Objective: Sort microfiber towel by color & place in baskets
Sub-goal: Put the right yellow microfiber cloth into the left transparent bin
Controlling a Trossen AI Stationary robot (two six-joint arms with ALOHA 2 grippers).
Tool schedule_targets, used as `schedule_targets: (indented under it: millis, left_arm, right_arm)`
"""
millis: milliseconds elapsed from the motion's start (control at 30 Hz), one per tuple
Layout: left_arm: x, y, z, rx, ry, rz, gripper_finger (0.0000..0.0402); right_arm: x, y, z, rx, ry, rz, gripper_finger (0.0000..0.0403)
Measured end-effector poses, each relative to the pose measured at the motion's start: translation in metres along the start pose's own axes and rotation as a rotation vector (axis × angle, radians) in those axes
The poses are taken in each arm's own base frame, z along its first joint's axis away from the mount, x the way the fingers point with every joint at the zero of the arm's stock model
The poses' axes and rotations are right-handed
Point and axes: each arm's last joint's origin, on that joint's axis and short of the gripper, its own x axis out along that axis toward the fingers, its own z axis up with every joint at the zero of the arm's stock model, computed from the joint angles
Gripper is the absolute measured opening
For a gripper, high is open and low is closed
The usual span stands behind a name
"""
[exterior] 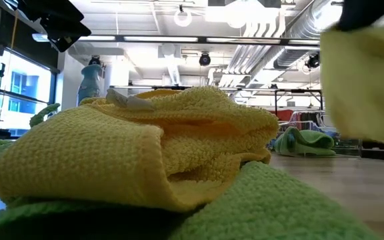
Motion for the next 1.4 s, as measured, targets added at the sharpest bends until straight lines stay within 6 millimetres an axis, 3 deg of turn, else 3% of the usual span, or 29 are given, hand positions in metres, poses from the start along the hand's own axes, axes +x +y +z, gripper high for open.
schedule_targets:
  millis: [233, 567, 933, 1133, 1400]
  left_arm:
    - [0.000, 0.001, 0.001, 0.050, -0.018, 0.041, 0.0126]
    - [-0.001, 0.011, 0.006, 0.067, -0.075, 0.172, 0.0126]
    - [-0.017, 0.038, 0.017, 0.022, -0.180, 0.332, 0.0126]
    - [-0.027, 0.050, 0.020, -0.016, -0.232, 0.405, 0.0126]
    - [-0.031, 0.057, 0.022, -0.065, -0.261, 0.455, 0.0126]
  right_arm:
    - [-0.017, 0.000, 0.057, -0.047, -0.190, 0.088, 0.0001]
    - [-0.021, 0.004, 0.164, -0.203, -0.329, 0.172, 0.0000]
    - [0.002, 0.004, 0.287, -0.338, -0.484, 0.437, 0.0000]
    - [0.031, 0.000, 0.325, -0.308, -0.522, 0.506, 0.0000]
    - [0.078, -0.012, 0.339, -0.258, -0.426, 0.362, 0.0000]
